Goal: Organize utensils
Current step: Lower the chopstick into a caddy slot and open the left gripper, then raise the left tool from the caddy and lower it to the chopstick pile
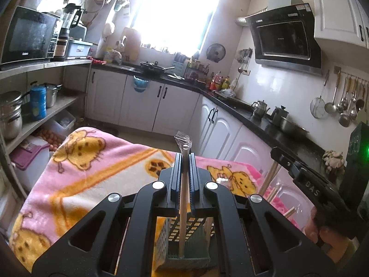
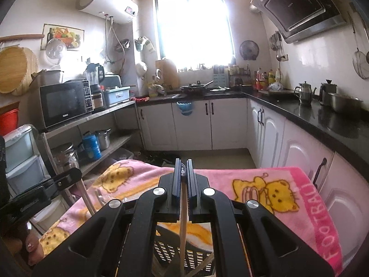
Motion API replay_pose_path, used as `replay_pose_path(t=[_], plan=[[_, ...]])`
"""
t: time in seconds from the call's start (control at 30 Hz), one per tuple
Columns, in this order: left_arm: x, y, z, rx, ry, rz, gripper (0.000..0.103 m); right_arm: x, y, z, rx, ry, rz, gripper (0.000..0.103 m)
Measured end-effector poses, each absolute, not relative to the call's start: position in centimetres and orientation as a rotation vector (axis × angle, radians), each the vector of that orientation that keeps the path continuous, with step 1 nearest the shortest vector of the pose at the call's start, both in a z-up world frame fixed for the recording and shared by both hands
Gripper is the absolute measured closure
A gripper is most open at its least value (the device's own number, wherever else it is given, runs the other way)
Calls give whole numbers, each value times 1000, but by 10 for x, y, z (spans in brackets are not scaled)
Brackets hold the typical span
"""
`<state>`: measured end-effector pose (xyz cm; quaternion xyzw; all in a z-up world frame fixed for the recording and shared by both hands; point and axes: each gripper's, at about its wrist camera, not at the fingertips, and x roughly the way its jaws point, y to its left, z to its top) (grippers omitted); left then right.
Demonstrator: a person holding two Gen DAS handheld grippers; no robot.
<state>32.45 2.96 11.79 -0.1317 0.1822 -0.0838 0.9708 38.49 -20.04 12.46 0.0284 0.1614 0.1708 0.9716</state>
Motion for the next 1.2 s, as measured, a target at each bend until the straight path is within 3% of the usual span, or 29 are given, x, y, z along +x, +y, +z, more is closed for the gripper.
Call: replay_pose_path(t=[0.67, 0.8, 0.93, 1.1, 1.2], plan=[[317, 31, 85, -275, 433, -185, 101, 380, -216, 91, 82, 403, 301, 96], [313, 31, 84, -271, 449, -193, 90, 376, -219, 90, 77, 415, 298, 83], [306, 31, 83, -261, 470, -198, 83, 373, -221, 92, 67, 422, 300, 80], [295, 34, 85, -260, 475, -201, 70, 366, -225, 91, 67, 439, 313, 64], [291, 35, 83, -269, 486, -206, 65, 359, -228, 90, 66, 450, 317, 62]])
